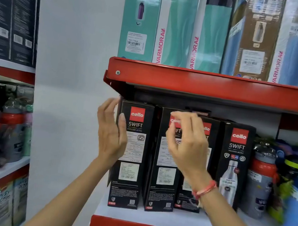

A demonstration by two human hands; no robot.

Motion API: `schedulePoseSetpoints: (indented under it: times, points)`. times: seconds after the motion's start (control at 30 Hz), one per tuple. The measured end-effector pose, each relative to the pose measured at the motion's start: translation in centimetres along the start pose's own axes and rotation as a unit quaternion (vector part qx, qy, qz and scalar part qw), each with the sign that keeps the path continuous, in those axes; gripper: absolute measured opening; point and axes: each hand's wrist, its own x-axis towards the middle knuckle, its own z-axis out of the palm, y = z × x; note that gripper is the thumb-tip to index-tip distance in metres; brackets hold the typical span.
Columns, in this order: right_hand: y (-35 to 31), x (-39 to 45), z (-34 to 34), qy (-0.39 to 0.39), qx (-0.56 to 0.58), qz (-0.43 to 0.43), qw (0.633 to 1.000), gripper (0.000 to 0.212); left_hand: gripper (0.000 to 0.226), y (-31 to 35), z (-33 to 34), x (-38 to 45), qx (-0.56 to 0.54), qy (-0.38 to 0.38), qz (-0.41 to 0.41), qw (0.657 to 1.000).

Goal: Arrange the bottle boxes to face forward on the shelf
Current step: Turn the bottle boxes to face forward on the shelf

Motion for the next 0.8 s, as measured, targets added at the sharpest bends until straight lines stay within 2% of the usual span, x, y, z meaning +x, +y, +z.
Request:
schedulePoseSetpoints:
  times: [0.07, 0.17, 0.23, 0.3, 0.33, 0.4, 0.47, 0.57, 0.67, 0.8]
  points:
    - [-1.3, -1.2, 1.5, -0.044, 0.043, 0.059, 0.996, 0.020, 0.029, -1.1, -0.4, -0.7, -0.030, 0.008, -0.108, 0.994]
    - [-3.7, -4.5, 4.4, -0.170, 0.039, 0.146, 0.974, 0.038, 0.025, -3.3, -0.8, -2.8, -0.069, -0.075, -0.269, 0.958]
    - [-5.1, -6.7, 6.2, -0.234, -0.002, 0.192, 0.953, 0.065, 0.047, -4.7, -1.1, -3.8, -0.121, -0.170, -0.373, 0.904]
    - [-6.6, -8.4, 7.7, -0.296, -0.026, 0.243, 0.923, 0.092, 0.065, -5.4, -1.3, -4.2, -0.176, -0.268, -0.462, 0.826]
    - [-7.3, -8.9, 8.3, -0.320, -0.034, 0.264, 0.909, 0.102, 0.064, -5.6, -1.5, -4.5, -0.195, -0.310, -0.484, 0.794]
    - [-8.2, -9.2, 9.3, -0.330, -0.056, 0.287, 0.898, 0.113, 0.051, -5.4, -1.8, -4.6, -0.220, -0.360, -0.494, 0.760]
    - [-8.4, -8.9, 9.8, -0.320, -0.075, 0.299, 0.896, 0.118, 0.047, -5.0, -2.3, -4.5, -0.235, -0.364, -0.494, 0.754]
    - [-8.0, -8.6, 9.3, -0.309, -0.051, 0.298, 0.902, 0.122, 0.062, -4.9, -3.2, -4.4, -0.236, -0.343, -0.504, 0.757]
    - [-7.0, -8.1, 8.0, -0.310, 0.025, 0.287, 0.906, 0.122, 0.071, -4.5, -5.0, -4.4, -0.239, -0.329, -0.477, 0.779]
    - [-5.1, -6.7, 6.8, -0.320, 0.147, 0.291, 0.889, 0.125, 0.072, -4.1, -7.1, -4.5, -0.243, -0.331, -0.433, 0.802]
